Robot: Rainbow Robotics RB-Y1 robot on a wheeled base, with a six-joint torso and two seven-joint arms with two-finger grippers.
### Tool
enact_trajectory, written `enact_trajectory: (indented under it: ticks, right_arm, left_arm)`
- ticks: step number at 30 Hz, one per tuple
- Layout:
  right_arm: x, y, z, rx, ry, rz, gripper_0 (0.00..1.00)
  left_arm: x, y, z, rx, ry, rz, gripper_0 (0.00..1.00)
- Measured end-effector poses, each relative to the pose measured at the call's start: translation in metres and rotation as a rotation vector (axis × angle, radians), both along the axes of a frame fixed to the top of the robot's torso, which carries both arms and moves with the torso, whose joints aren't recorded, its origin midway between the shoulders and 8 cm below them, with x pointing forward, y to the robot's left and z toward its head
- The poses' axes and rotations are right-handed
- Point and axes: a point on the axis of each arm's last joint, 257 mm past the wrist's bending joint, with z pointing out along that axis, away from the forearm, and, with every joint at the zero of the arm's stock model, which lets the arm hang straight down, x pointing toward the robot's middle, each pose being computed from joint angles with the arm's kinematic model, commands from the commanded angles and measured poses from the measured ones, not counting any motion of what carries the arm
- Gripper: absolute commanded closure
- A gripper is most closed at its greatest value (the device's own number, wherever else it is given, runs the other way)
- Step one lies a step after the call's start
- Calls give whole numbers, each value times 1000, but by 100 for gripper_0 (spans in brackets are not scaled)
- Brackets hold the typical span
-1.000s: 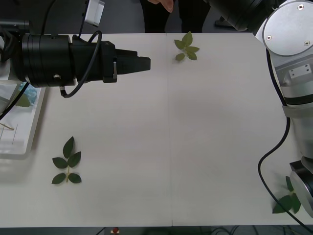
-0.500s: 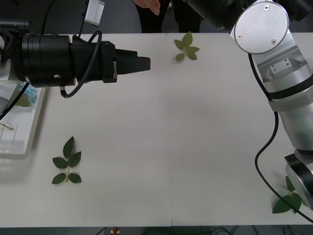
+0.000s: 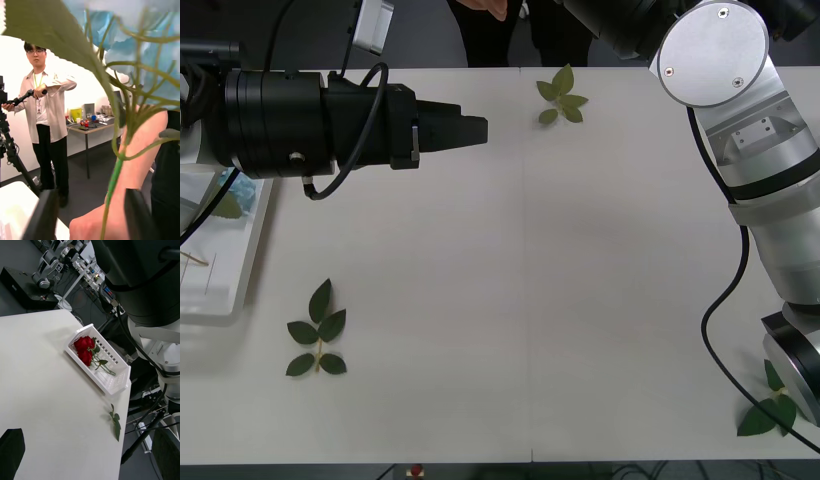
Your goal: Place the red flowers into the right box and the blue flowers into the left box. If a person shows an open palm, hand one flower to the person first, then continue sorting.
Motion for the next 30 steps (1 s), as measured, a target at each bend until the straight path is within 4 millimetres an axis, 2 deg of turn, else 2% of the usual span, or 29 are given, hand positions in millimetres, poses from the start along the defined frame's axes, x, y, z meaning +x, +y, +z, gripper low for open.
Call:
enact_trajectory:
  ticks: [15,22,25,30]
  right_arm:
    - [-4,1,4,38,26,36,0]
    - [-4,-16,13,77,43,60,0]
    - [0,-30,4,9,60,54,0]
    - [7,-63,-31,-131,143,47,0]
  left_arm:
    - [0,0,0,0,0,0,1]
    - [0,0,0,0,0,0,2]
    - [0,0,0,0,0,0,2]
    - [0,0,0,0,0,0,1]
